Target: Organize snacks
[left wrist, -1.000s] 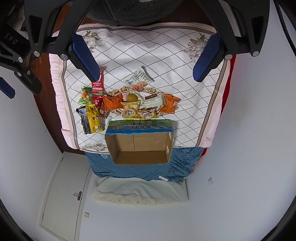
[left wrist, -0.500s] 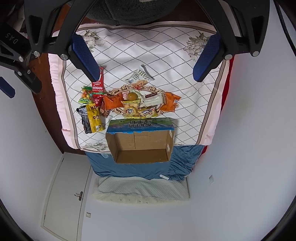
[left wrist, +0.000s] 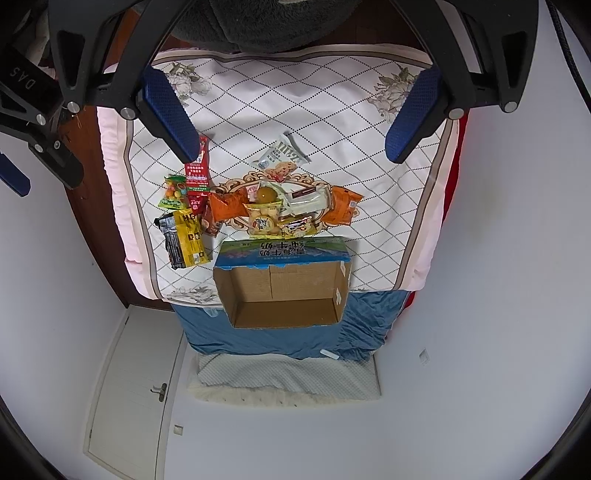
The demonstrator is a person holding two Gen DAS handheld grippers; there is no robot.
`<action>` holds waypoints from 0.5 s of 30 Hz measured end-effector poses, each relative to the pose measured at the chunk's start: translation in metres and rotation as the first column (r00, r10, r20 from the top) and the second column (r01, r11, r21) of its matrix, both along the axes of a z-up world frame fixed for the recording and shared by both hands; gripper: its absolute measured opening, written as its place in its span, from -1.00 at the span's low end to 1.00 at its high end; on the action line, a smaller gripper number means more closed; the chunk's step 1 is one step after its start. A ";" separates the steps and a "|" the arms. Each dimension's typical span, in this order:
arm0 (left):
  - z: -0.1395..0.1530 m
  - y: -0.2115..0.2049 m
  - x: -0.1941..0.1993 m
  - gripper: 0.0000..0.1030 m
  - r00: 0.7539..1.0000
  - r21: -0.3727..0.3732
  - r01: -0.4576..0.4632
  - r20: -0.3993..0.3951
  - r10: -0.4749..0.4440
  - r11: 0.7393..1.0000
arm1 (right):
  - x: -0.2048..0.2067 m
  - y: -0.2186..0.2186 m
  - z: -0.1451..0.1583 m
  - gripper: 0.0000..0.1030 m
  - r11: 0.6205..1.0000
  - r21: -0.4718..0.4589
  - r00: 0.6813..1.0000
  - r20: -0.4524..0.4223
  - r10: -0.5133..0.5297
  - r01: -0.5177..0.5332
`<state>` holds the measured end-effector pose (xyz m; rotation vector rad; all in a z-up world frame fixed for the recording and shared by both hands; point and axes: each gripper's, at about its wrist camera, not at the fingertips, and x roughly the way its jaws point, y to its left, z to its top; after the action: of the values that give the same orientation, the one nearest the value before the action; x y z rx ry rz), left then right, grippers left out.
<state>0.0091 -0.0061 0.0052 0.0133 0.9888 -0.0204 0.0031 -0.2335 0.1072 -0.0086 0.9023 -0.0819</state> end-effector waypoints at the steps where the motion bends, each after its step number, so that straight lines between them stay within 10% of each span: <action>1: -0.001 0.000 0.000 1.00 1.000 0.001 0.000 -0.002 0.000 1.000 | -0.001 -0.001 0.000 1.00 1.000 0.002 1.000 -0.001 -0.001 0.001; 15: -0.006 -0.002 -0.003 1.00 1.000 -0.001 -0.002 -0.011 0.002 1.000 | -0.004 -0.002 0.000 1.00 1.000 0.002 1.000 -0.003 0.000 0.000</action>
<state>0.0057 -0.0085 -0.0009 0.0110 0.9997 -0.0188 -0.0006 -0.2355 0.1070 -0.0067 0.9057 -0.0804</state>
